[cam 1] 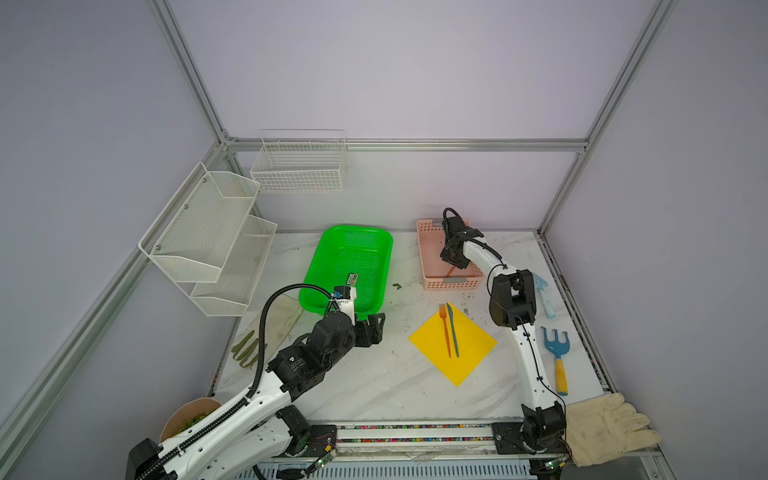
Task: Place the utensils on the paper napkin and roll it up
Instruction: 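Move the right gripper into the pink basket and grasp the orange spoon, then lift the orange spoon and carry it over the yellow napkin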
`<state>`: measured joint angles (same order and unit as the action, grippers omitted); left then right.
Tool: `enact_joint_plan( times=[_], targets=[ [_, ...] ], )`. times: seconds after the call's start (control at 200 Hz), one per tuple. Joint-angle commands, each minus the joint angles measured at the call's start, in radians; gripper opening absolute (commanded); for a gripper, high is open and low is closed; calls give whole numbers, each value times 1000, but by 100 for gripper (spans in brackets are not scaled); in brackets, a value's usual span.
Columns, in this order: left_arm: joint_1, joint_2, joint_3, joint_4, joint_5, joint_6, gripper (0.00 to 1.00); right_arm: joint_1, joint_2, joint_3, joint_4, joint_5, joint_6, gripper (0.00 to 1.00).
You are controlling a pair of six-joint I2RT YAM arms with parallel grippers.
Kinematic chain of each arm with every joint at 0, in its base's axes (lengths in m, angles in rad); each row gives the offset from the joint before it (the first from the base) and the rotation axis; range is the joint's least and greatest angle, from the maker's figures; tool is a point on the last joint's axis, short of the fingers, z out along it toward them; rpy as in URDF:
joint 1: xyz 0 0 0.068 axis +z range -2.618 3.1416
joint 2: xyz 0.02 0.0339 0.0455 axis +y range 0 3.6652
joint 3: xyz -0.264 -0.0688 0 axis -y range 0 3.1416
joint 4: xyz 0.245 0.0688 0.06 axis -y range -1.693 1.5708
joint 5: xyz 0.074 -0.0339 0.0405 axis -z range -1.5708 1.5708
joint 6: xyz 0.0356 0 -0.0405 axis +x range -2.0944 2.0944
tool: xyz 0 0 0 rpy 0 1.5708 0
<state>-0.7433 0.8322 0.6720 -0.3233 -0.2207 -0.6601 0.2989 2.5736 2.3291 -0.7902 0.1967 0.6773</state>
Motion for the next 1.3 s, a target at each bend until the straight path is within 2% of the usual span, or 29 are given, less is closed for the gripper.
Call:
enact_joint_plan(
  times=[0.0,0.21,0.4,0.575,0.68,0.735,0.81,0.925,0.95,1.06,1.295],
  targets=[
    [-7,-8,-23,23,-19,28,86,-5,34,16,-56,-10,22,37],
    [-7,-12,-26,23,-27,29,86,-1,30,6,-47,-18,4,28],
    [-7,-29,-31,18,-36,30,86,1,80,55,-102,-1,-27,27],
    [-7,-34,-31,19,-44,33,86,6,76,27,-93,8,-40,26],
    [-7,-36,-27,15,-46,37,86,7,88,35,-100,-5,-56,20],
    [-6,-39,-26,13,-52,36,86,6,94,35,-104,-10,-65,12],
    [-6,-42,-28,11,-56,38,86,7,98,34,-104,-26,-76,6],
    [-7,-46,-26,11,-60,38,86,7,90,27,-94,-37,-80,3],
    [-7,-47,-25,13,-60,39,86,6,85,27,-90,-40,-83,0],
    [-6,-46,-18,7,-61,42,86,13,52,28,-67,-45,-90,0],
    [-7,-51,-8,-5,-70,48,85,51,-55,138,-64,3,-170,0]
  ],
)
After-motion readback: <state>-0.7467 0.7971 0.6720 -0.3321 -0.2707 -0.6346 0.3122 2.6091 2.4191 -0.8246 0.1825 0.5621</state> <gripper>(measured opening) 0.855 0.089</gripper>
